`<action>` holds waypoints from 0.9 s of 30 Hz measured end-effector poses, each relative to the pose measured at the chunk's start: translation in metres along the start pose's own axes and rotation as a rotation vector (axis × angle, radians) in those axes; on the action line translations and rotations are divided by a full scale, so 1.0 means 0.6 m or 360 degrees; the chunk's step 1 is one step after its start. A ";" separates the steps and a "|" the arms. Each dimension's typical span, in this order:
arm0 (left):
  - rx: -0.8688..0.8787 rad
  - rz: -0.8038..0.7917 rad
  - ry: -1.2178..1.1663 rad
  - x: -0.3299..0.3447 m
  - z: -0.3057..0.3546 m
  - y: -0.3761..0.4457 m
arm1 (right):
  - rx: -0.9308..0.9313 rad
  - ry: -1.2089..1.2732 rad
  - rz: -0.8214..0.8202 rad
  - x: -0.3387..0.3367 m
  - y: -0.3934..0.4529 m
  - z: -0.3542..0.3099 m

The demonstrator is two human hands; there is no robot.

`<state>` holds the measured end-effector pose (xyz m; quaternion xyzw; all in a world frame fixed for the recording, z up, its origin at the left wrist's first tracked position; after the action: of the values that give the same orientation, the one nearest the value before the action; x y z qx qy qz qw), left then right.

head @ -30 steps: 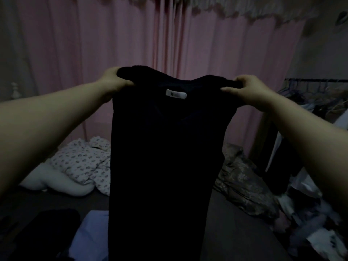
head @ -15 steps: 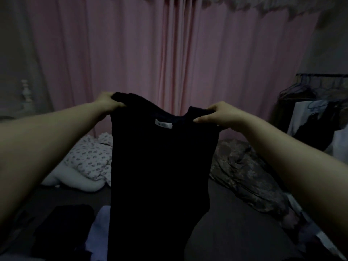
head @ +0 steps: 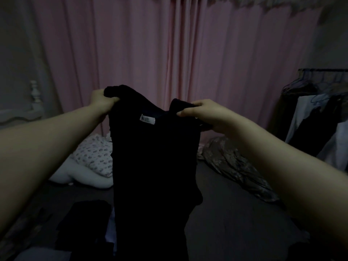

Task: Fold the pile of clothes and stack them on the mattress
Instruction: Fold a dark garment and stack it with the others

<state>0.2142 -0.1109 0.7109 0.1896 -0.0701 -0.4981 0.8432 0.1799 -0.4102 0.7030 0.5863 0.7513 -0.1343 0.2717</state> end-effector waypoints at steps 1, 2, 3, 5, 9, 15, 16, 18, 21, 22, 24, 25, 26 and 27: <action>0.0036 0.0003 -0.0005 0.001 0.010 0.000 | 0.0038 0.0071 0.0026 -0.005 -0.003 0.004; 0.0059 -0.0010 -0.0008 0.006 0.021 -0.001 | 0.0085 0.0135 0.0059 -0.013 -0.006 0.012; 0.0087 -0.0025 -0.0007 0.016 0.030 -0.002 | 0.0138 0.0179 0.0094 -0.024 -0.010 0.025; 0.0108 -0.0080 0.0024 0.047 0.039 -0.006 | 0.0258 0.0217 0.0174 -0.050 -0.023 0.061; 0.0011 -0.0283 0.0159 0.162 0.008 -0.022 | 0.0521 0.0268 0.0287 -0.103 -0.063 0.176; -0.0136 -0.0594 0.0255 0.435 -0.108 -0.105 | 0.0853 0.0464 0.0412 -0.170 -0.131 0.437; -0.0170 -0.0649 0.0251 0.491 -0.133 -0.128 | 0.0898 0.0471 0.0430 -0.182 -0.139 0.490; -0.0220 -0.0746 0.0259 0.603 -0.191 -0.170 | 0.1010 0.0440 0.0472 -0.206 -0.155 0.599; -0.0281 -0.0847 0.0338 0.768 -0.299 -0.229 | 0.1162 0.0469 0.0561 -0.243 -0.179 0.774; -0.0311 -0.0888 0.0383 0.822 -0.338 -0.249 | 0.1211 0.0477 0.0604 -0.255 -0.187 0.834; -0.0407 -0.0974 0.0461 0.919 -0.415 -0.293 | 0.1306 0.0455 0.0670 -0.278 -0.200 0.955; -0.0449 -0.1016 0.0483 0.963 -0.451 -0.315 | 0.1357 0.0433 0.0691 -0.289 -0.206 1.016; -0.0490 -0.1045 0.0505 1.004 -0.484 -0.336 | 0.1382 0.0405 0.0707 -0.299 -0.212 1.074; -0.0517 -0.1079 0.0516 1.043 -0.518 -0.358 | 0.1419 0.0383 0.0714 -0.308 -0.220 1.132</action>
<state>0.4441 -0.6685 0.2974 0.1422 0.2096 -0.7161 0.6504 0.2546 -0.9496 0.2375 0.8032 0.5027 -0.3115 -0.0710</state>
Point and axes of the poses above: each hand's wrist, its own y-axis towards the middle knuckle, its own x-axis out of the palm, z = x × y, the point moved 10 cm from there along y, towards the middle knuckle, and after that the axes turned 6 degrees about -y, right-handed, at the moved point
